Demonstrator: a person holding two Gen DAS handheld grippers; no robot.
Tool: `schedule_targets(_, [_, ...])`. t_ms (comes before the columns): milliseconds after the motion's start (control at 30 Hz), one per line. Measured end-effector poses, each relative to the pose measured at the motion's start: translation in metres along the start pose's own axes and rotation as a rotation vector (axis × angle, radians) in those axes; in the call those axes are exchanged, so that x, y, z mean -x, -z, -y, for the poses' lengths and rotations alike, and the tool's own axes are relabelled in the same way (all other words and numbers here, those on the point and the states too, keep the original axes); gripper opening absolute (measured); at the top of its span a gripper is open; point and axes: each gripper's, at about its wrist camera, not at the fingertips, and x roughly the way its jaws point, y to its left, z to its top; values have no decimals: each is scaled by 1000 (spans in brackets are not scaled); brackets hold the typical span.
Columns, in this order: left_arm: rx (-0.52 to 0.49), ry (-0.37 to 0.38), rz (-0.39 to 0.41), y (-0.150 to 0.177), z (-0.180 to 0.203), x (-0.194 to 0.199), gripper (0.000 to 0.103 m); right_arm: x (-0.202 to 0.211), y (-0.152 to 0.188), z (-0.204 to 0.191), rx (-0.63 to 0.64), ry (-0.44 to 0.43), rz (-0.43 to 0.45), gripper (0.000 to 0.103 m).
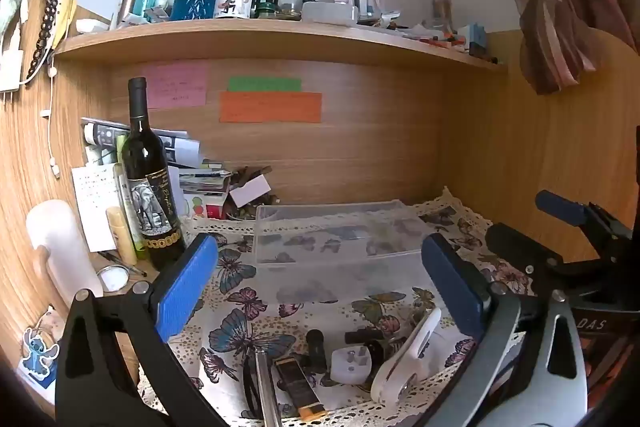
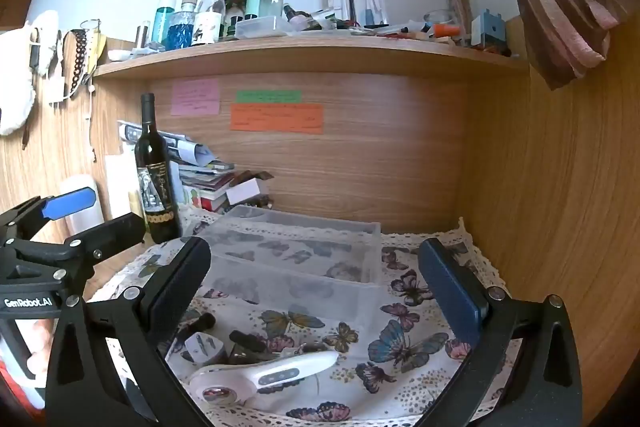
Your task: Organize rigid objects
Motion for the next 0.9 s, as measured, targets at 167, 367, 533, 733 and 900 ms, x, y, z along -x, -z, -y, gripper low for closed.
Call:
schedule_targets(167, [-9,1,22,1,-1,3,103,-1,-1,0,-11,12,-6,103])
schedule_targets(367, [1,5,25,2,-4,3,103,-3,2,-4,-15,6,-7,103])
schedule_targets(533, [0,5,17,-2,1,5,103,-3,1,-3,-18,2,-6,103])
schedule_targets(733, [7,9,17,-2,-1,5,103,-3,4,-7,-23,-1,-9,103])
schedule_targets(900, [11,10,16,-1,-3,3,103,-2,4,-7,-22,-2,-7,103])
